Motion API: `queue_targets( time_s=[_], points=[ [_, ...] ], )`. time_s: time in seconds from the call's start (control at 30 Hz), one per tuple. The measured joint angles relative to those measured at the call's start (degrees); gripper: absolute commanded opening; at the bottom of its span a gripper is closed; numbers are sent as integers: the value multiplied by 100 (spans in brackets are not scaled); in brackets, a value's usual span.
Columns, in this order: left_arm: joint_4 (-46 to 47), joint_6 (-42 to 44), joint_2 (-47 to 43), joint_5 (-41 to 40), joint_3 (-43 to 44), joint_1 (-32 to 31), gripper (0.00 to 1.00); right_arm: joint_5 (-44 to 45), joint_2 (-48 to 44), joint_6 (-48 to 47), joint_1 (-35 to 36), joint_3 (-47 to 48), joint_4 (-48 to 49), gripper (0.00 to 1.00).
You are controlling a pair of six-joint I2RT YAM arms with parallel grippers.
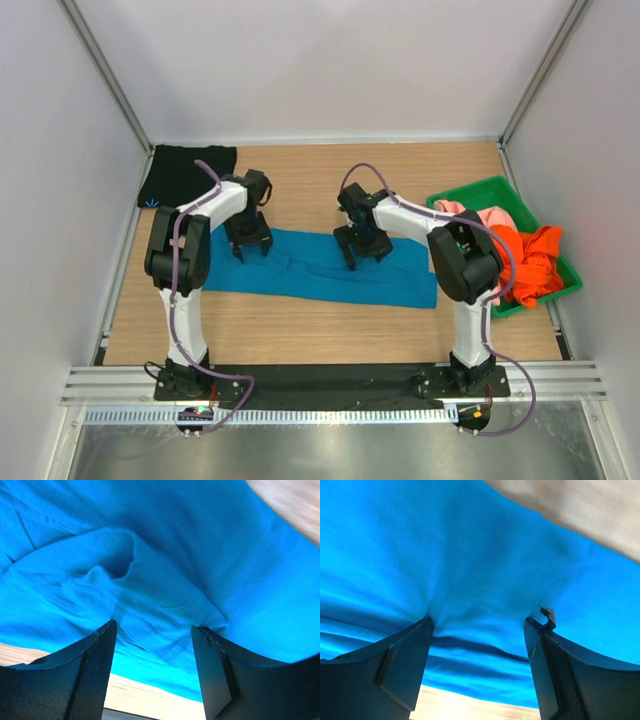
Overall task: Fold and stack the t-shirts
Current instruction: Fold the tshirt
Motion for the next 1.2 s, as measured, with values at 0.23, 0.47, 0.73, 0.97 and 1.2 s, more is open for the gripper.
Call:
queue_targets(
  time_s=[0.23,0.47,0.73,0.97,1.2],
  points=[
    [-162,356,472,22,739,-459,63,-208,-1257,850,153,-1746,549,83],
    [-66,756,1032,269,1646,-1043,63,-894,-2127,1834,1252,-2778,577,84],
    [-164,1237,1764,-184,3178,-1296,65,-682,-2216,1864,1360,-1709,-107,85],
    [-487,887,809,-608,2979,-1239,65,302,-3001,1486,1008,-734,-872,86],
    [-529,-511,-566,-494,1749,-1370,65,490,-4065,1331,354,-988,-1408,86]
  ],
)
